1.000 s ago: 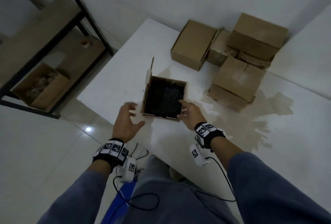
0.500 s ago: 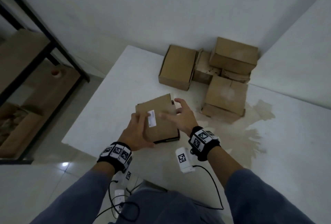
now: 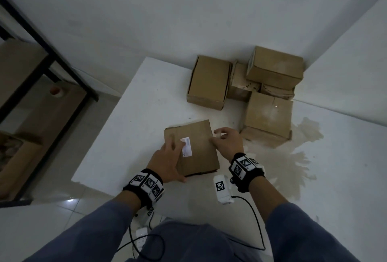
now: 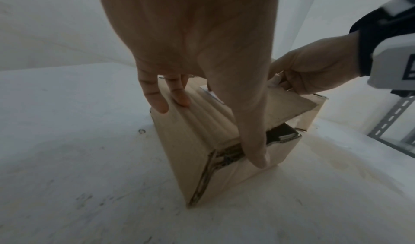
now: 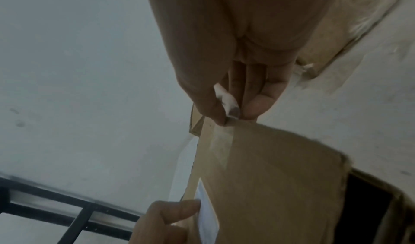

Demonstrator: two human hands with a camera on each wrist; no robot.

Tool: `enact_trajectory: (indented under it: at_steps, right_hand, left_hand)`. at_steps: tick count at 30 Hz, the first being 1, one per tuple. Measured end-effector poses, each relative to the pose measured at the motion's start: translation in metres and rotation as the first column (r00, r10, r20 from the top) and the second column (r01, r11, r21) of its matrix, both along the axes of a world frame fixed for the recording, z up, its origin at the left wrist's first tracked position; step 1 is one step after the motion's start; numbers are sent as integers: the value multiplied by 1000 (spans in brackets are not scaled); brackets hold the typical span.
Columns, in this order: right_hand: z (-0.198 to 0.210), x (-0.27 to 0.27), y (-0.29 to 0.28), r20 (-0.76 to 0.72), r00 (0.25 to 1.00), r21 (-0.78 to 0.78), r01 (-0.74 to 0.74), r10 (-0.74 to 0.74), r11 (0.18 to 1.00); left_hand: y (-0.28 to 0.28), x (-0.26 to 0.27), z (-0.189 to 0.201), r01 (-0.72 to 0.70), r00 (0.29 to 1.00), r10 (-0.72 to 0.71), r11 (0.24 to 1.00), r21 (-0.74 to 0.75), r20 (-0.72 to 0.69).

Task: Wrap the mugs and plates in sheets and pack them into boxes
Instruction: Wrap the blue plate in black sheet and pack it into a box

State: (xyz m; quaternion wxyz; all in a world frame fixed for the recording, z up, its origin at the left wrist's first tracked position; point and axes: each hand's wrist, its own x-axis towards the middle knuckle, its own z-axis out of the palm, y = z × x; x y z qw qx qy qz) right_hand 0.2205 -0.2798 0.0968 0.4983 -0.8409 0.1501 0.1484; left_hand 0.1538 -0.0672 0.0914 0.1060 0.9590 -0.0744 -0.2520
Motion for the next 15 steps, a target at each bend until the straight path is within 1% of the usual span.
enact_trajectory:
  at_steps: [4,8,10,11,13,15]
  right_hand:
    - [2,6,-11,-59,998,36,10,-7,999]
    - [3,10,-21,-127,991,107,-25,39,994]
    - [2,12,-23,-152,988,105,-18,34,994]
    - [1,12,-23,-162,987,103,-9,25,995]
    - [-2,11,-23,-183,983,98,22,-4,995]
    - [-8,9,-22,-207,977,81,68,-50,994]
  left_hand:
    - [0,1,-3,6,1000,-6,1000,-7,4]
    - [0,-1,-7,3,1000,-3,1000,-11,10]
    - [-1,1,-6,19,1000,-19,999,26,20]
    - [-2,2,-5,42,998,-44,997,63,39]
    - [-2,7,-4,98,986,-115,986,133,120]
    - [-5,15,-4,132,970,-157,981,142,183]
